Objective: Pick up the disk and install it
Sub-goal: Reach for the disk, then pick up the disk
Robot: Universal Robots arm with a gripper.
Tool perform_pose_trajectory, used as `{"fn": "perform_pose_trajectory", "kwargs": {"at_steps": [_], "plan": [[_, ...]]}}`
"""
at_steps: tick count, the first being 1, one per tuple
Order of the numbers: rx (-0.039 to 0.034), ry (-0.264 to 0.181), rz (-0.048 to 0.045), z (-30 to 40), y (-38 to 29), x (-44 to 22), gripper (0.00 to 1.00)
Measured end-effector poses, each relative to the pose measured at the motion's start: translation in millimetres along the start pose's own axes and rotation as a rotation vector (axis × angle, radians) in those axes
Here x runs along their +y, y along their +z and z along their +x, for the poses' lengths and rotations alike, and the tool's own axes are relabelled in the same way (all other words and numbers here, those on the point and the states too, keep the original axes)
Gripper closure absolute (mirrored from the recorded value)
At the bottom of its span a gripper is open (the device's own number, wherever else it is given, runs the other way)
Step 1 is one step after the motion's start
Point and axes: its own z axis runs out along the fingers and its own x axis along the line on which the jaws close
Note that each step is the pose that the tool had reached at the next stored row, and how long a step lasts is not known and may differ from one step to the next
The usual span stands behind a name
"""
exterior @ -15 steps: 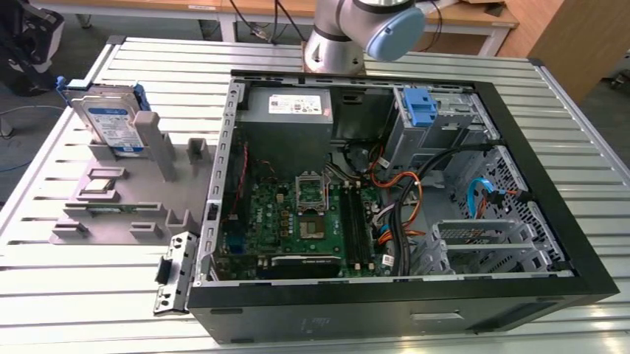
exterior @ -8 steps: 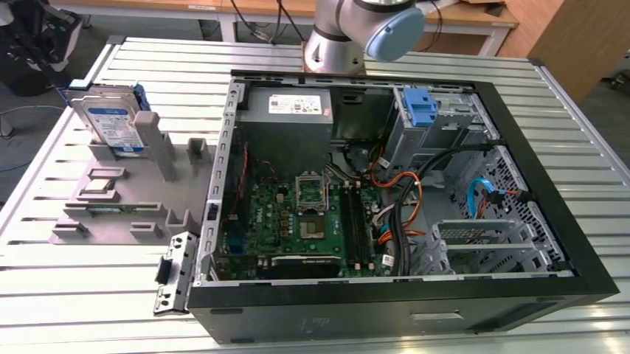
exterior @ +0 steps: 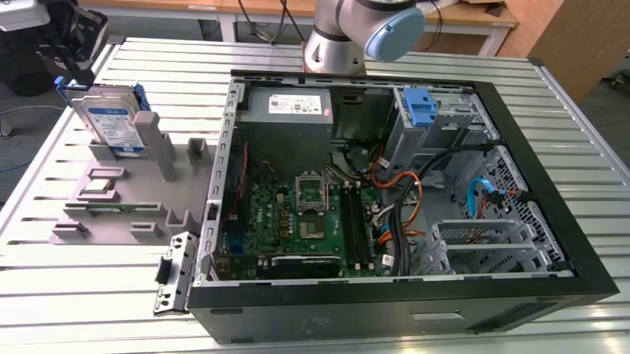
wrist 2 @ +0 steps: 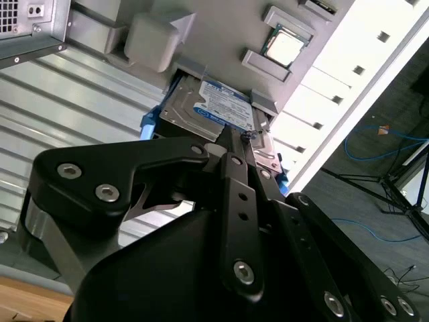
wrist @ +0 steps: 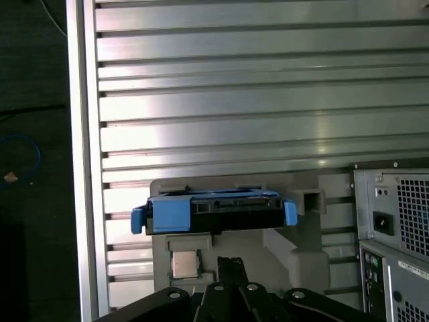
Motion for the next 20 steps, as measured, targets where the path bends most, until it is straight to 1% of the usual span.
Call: {"fn": "perform_pose_trajectory", "kwargs": {"at_steps": [3,9,11,20], "plan": [[0.0,0.0,0.0,-4.8,3.2,6.2,0.9],[0.0,0.001,0.0001,-4.0,6.6,16.1,0.9],[-0.0001,0.001,0.0001,-3.9,7.7,16.9,0.9],[0.0,0.001,0.0001,-3.8,7.7,17.7,0.9]]}}
